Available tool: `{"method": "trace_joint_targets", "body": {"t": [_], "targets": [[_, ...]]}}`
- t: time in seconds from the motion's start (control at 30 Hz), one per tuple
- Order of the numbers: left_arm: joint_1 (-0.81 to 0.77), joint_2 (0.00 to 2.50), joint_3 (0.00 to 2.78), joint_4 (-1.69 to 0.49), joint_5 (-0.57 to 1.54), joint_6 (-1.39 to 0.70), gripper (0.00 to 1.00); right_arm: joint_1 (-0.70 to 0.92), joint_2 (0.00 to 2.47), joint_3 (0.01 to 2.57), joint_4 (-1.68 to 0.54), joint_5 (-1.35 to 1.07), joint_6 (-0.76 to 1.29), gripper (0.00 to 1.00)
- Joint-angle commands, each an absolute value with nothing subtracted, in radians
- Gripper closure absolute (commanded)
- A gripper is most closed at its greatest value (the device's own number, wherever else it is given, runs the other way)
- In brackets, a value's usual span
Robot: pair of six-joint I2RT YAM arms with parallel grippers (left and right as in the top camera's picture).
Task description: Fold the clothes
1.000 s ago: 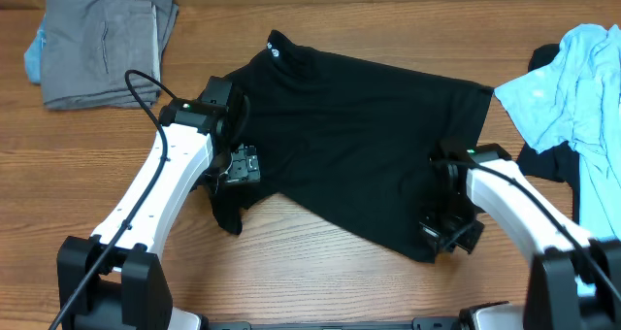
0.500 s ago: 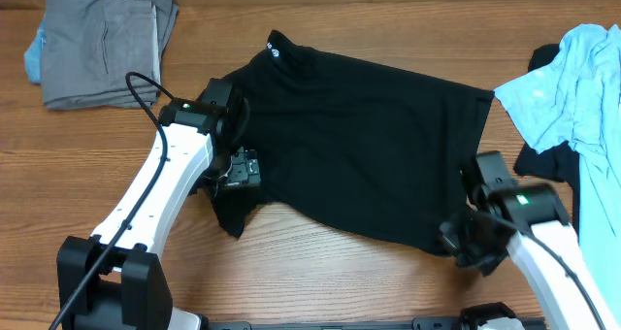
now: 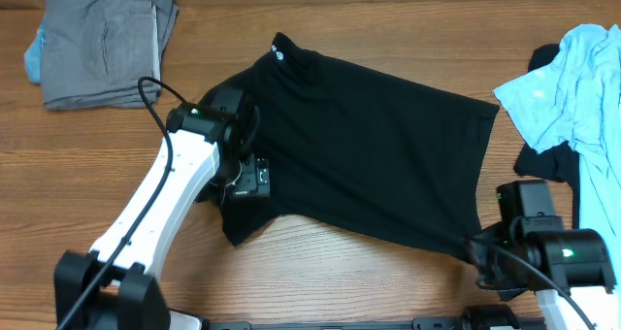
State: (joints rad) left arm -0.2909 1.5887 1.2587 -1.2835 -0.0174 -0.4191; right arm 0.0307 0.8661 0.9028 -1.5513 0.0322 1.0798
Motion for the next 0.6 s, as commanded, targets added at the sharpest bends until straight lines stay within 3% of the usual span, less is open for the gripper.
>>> {"method": "trace_joint_targets", "body": {"t": [0.0,0.2,0.23,0.27,0.33,0.37,0.57], "targets": [[-0.295,1.512,1.259,-1.334,-0.009,-0.469,0.01,-0.04,0.859,0.959,-1.552,0.077,1.019,0.96],[-0.295,1.502,1.259,-1.407,-0.011,-0.479,0.02,-0.094,0.86,0.96,-1.552,0.069,0.966,0.96],[-0.295,1.5,1.259,-1.402,-0.017,-0.48,0.02,-0.094,0.86,0.96,-1.545,0.059,0.949,0.87],[-0.295,1.498,1.259,-1.391,-0.03,-0.481,0.01,-0.094,0.86,0.96,-1.535,0.046,0.926,0.69],[-0.295,1.494,1.259,-1.353,-0.05,-0.487,0.01,-0.094,0.86,0.96,-1.501,0.007,0.865,0.12],[-0.295,1.494,1.259,-1.333,-0.052,-0.487,0.0,-0.094,0.861,0.96,-1.483,-0.019,0.839,0.01],[-0.295,1.505,1.259,-1.237,-0.032,-0.466,0.0,-0.094,0.892,0.96,-1.438,-0.047,0.82,0.0]]}}
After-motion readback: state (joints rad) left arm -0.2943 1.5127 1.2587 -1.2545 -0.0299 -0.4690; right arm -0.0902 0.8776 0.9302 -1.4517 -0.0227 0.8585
